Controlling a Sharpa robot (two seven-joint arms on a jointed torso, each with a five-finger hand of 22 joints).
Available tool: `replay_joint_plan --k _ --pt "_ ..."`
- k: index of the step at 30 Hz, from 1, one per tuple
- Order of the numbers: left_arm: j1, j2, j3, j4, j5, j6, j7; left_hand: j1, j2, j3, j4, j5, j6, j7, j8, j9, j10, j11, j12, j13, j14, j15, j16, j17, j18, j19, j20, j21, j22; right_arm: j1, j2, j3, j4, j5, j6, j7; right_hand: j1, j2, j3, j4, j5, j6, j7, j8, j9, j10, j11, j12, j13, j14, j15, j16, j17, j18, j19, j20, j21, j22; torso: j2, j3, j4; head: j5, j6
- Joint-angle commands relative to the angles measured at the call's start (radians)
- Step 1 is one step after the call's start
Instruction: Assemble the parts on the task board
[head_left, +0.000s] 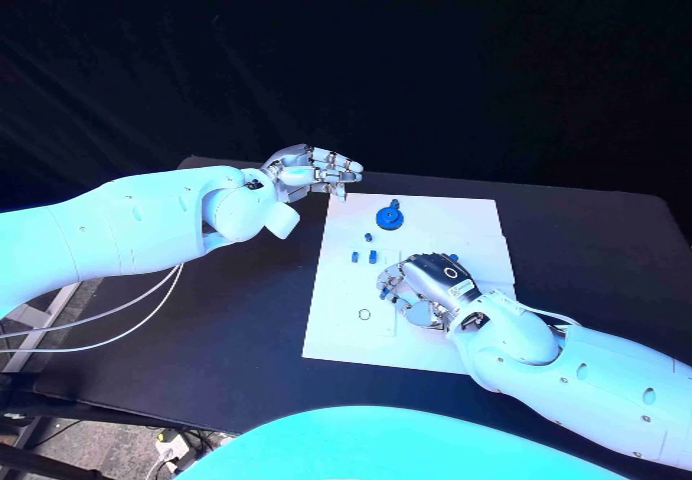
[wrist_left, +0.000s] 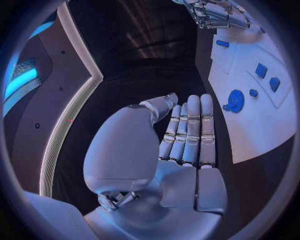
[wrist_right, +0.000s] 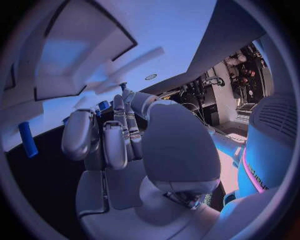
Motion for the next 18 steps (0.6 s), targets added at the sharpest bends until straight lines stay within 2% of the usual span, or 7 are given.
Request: replay_joint_plan --k 1,18 --pt "0.001 0.001 0.001 0.001 0.002 0.003 0.001 -0.012 0.005 -0.018 -0.002 0.023 -0.004 0.008 0.001 0.014 -0.001 0.009 -0.01 -0.011 -0.005 0.007 -0.015 -0.011 -0.018 -0.007 -0.007 -0.013 -0.009 -0.001 0.001 0.0 0.001 -0.003 0.004 0.0 -0.028 0.028 0.04 -0.025 0.011 0.024 0.009 0.026 0.028 0.066 -0.02 0.015 0.041 0.066 -0.003 0.002 0.02 -0.023 0.028 -0.001 0.015 0.129 0.0 0.0 0.0001 0.001 0.0" --pt "0.001 0.0 0.001 0.001 0.002 0.006 -0.002 -0.012 0.005 -0.018 -0.002 0.023 -0.004 0.008 0.001 0.015 -0.003 0.009 -0.011 -0.012 -0.006 0.007 -0.016 -0.012 -0.018 -0.007 -0.007 -0.015 -0.01 -0.001 -0.001 0.0 0.002 -0.01 0.014 -0.006 -0.032 0.029 0.041 -0.029 0.01 0.023 0.01 0.026 0.03 0.066 -0.02 0.012 0.041 0.066 -0.002 0.002 0.019 -0.022 0.027 -0.001 0.011 0.128 0.0 0.0003 -0.0002 0.0 0.0"
